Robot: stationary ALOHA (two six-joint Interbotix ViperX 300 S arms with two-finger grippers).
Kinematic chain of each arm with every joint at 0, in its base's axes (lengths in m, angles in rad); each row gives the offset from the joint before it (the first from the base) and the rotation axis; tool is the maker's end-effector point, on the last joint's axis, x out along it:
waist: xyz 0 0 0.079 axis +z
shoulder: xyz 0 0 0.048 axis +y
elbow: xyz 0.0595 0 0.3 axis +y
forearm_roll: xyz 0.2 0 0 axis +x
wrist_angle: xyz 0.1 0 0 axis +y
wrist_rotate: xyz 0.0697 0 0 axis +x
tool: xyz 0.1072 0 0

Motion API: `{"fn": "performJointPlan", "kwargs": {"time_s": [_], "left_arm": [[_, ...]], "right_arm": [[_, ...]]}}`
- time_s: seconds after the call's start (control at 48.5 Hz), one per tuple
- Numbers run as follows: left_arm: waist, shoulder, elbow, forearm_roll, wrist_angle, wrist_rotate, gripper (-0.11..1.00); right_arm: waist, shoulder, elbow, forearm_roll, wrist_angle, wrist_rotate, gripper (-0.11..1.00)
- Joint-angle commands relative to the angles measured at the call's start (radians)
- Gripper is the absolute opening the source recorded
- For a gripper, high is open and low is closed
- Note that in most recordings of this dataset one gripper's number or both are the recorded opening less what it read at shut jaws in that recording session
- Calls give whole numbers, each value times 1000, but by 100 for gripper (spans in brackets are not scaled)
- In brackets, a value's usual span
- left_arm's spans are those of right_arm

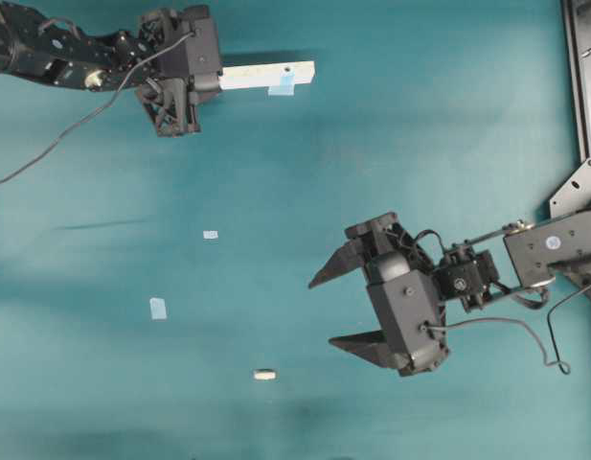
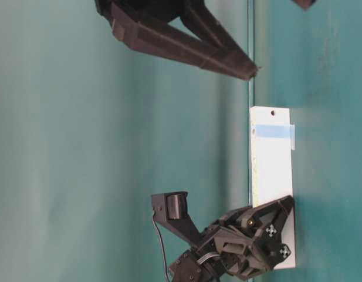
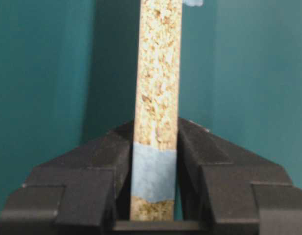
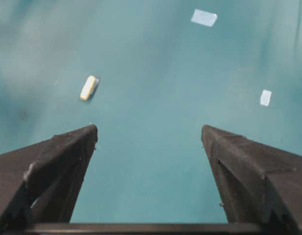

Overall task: Move the wooden board into place and insert the rod into its hole.
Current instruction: 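Close the left gripper on the strip's end near the blue tape, then drag the strip with the left gripper toward the table center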

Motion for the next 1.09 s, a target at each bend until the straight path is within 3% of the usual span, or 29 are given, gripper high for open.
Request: {"fn": "performJointPlan", "kwargs": {"time_s": [0.0,0.227,0.392,0.66,1.073], "left_arm": [[-6,-58,-18,2,8,-12,22],[-60,-129,-55,2,129,-44,22],[-124,-144,-94,0,193,-129,22],[-252,-114,-179,0,195,-295,22],[-411,54,-371,0,187,-413,22]], "right_arm": [[-3,-34,-18,0,-3,2,99],[-17,-84,-20,0,-3,2,99],[-20,-117,-20,0,-3,2,99],[-20,-150,-20,2,17,2,99],[-20,-198,-20,2,37,2,99]]}}
